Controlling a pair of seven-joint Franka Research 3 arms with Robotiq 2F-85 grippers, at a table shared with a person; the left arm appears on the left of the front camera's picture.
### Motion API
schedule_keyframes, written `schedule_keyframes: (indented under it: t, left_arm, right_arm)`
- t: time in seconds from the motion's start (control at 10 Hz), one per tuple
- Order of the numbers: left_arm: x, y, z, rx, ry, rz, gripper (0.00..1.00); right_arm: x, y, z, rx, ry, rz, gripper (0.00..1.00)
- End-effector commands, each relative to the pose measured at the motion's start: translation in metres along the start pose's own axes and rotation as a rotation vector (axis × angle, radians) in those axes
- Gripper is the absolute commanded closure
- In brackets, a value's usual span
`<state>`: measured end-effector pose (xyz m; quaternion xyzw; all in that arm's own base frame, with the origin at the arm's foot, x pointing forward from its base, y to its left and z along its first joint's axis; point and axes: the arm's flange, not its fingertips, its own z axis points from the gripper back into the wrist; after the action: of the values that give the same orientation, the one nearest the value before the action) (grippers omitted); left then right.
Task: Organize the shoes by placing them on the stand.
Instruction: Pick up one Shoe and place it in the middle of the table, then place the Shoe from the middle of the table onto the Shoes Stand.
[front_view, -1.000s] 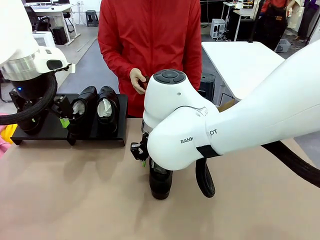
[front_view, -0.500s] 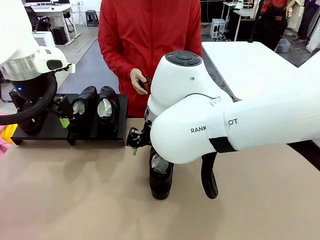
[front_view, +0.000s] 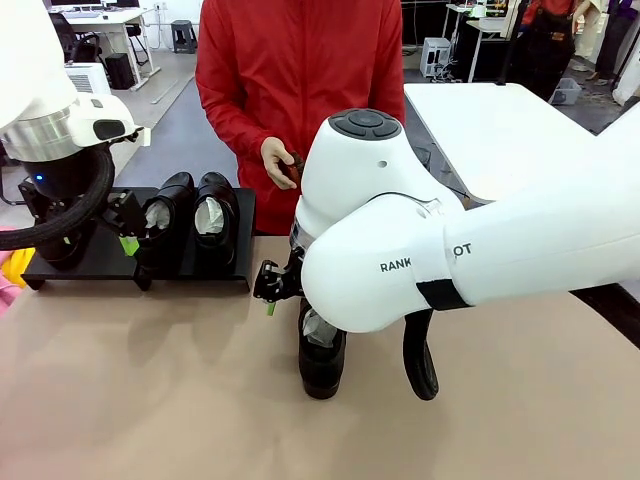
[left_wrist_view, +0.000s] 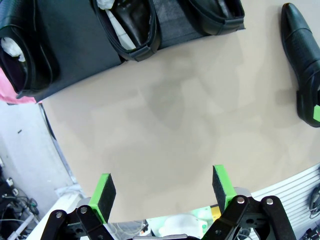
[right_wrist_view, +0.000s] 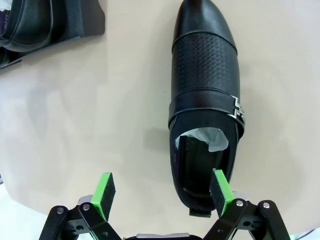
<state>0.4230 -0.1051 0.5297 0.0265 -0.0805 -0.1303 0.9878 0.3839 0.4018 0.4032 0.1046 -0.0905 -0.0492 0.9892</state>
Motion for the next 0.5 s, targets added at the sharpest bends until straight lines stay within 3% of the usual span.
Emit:
schedule_keyframes:
  t: [0.0, 0.4]
  left_arm:
    - [-0.0031, 0.0019, -0.0006, -0.002, -0.014, -0.006, 0.0]
    - [-0.0031, 0.0019, -0.0006, -0.002, -0.014, -0.006, 0.0]
  right_arm:
    - [0.0039, 0.0044, 0.0018, 0.002, -0.015, 0.015, 0.0]
    - [0.0039, 0.0044, 0.0018, 0.002, -0.015, 0.015, 0.0]
